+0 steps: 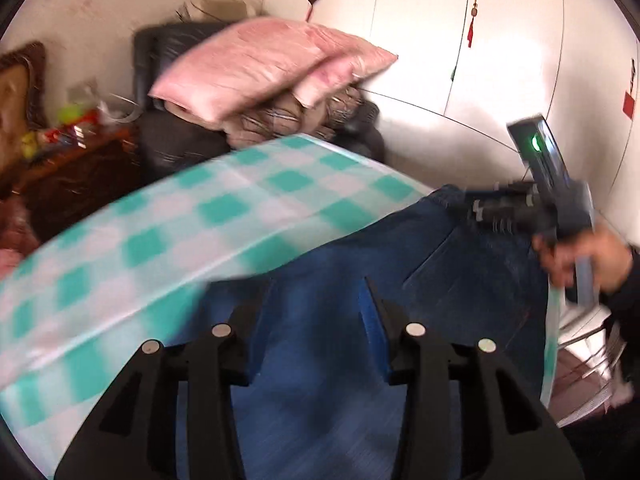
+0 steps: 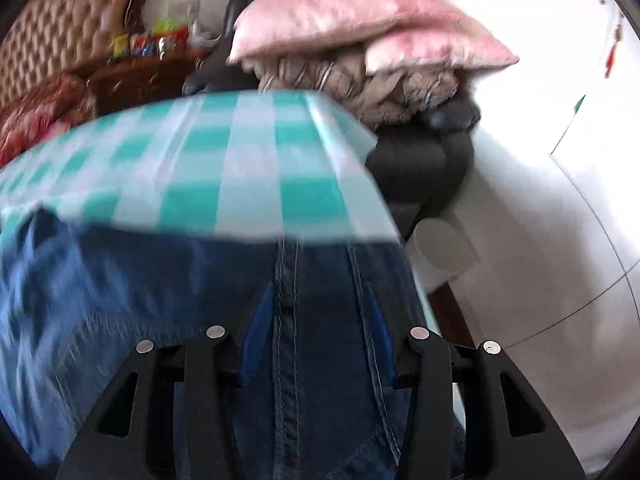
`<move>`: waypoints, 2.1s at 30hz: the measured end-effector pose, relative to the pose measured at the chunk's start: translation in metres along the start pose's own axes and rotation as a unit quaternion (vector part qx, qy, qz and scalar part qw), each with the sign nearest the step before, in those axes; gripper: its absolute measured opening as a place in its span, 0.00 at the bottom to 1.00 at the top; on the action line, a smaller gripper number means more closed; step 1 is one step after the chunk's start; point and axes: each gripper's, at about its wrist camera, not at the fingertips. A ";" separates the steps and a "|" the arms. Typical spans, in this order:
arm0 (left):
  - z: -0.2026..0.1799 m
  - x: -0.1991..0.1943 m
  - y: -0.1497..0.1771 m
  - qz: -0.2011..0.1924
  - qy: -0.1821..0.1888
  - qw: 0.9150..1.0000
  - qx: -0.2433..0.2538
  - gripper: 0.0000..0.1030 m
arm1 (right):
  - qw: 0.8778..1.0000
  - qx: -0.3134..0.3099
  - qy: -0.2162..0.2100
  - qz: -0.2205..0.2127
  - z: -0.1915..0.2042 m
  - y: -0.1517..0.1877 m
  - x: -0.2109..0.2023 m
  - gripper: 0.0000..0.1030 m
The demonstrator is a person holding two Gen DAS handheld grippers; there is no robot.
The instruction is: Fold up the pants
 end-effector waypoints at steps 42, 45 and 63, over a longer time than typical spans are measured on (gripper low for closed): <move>-0.018 -0.181 0.212 -0.023 -0.279 0.919 -0.277 0.24 | 0.997 0.010 -0.070 -0.012 0.054 0.122 -0.079 0.77; 0.015 -0.188 0.184 -0.045 -0.249 0.929 -0.269 0.25 | 0.998 -0.006 -0.055 -0.004 0.060 0.122 -0.079 0.82; 0.131 -0.135 0.128 0.061 -0.209 0.965 -0.149 0.52 | 0.997 -0.004 -0.070 0.014 0.055 0.117 -0.071 0.86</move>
Point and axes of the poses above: each gripper's, at about its wrist camera, not at the fingertips, and x roughly the way its jaws point, z to its left, y to its underside, and after that the axes turned 3 degrees about y, right-handed
